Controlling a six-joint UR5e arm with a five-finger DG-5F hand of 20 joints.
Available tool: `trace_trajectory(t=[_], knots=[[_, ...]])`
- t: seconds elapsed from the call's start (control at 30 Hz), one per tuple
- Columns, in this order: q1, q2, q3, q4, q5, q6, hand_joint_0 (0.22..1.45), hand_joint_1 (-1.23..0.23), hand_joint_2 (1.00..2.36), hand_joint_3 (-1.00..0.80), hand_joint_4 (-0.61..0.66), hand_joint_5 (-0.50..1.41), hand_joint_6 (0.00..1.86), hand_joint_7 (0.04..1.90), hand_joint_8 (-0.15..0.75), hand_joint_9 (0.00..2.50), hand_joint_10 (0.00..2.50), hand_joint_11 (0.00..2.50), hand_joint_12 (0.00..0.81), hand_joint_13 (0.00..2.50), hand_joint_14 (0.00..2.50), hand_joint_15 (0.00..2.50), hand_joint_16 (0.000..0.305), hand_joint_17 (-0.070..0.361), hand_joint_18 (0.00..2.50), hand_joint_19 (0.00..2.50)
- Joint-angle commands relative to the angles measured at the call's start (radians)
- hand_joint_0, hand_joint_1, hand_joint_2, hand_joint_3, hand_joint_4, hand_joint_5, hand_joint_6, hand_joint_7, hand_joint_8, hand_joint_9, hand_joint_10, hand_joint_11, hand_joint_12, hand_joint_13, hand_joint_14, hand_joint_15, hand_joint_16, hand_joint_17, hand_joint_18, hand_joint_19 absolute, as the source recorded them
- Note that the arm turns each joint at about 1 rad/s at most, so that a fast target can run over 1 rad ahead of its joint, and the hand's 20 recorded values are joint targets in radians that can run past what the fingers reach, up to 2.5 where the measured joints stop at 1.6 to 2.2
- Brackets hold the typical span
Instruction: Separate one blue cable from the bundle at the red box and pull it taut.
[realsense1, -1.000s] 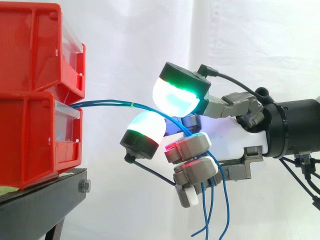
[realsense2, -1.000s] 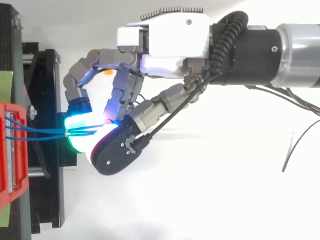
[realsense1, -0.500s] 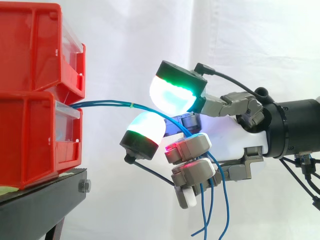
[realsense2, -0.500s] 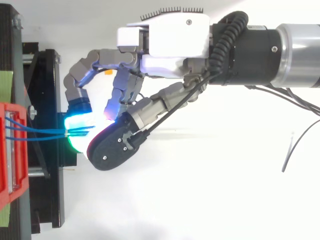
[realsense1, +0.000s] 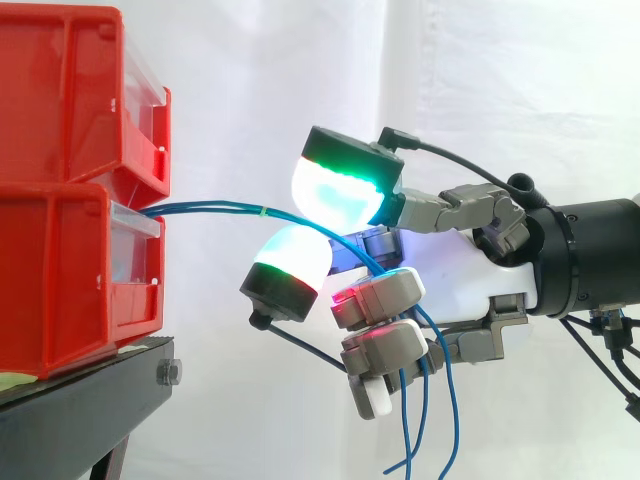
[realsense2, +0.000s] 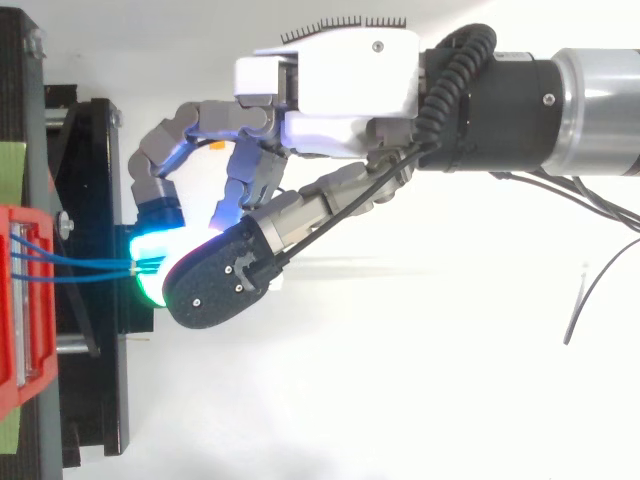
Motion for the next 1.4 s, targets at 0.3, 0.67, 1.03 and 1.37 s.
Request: trace_trajectory(t=[0.3,0.67,1.03,1.37], knots=[[0.0,0.0,0.002,0.002,-0.002,0.0,0.62,-0.8,1.02,-0.25,0.07,-0.17,0.83,1.11,0.288,1.19,0.02,1.47,0.319,1.1,0.02,1.26,0.039,0.087,0.77,0.84],[-0.003,0.0,0.011,-0.001,-0.002,0.0,0.71,-0.87,1.01,-0.4,0.05,-0.19,0.85,1.07,0.286,1.16,0.01,1.46,0.328,1.1,0.02,1.25,0.041,0.092,0.8,0.82],[-0.003,0.0,0.012,-0.001,-0.003,0.0,0.79,-0.93,1.0,-0.5,0.05,-0.19,0.86,1.08,0.297,1.14,0.01,1.47,0.341,1.11,0.02,1.23,0.042,0.094,0.85,0.8],[-0.005,0.0,0.012,-0.004,-0.003,0.0,0.53,-0.81,1.0,-0.5,0.11,-0.18,0.85,1.0,0.314,1.19,0.01,1.45,0.355,1.15,0.02,1.22,0.043,0.098,0.88,0.79]])
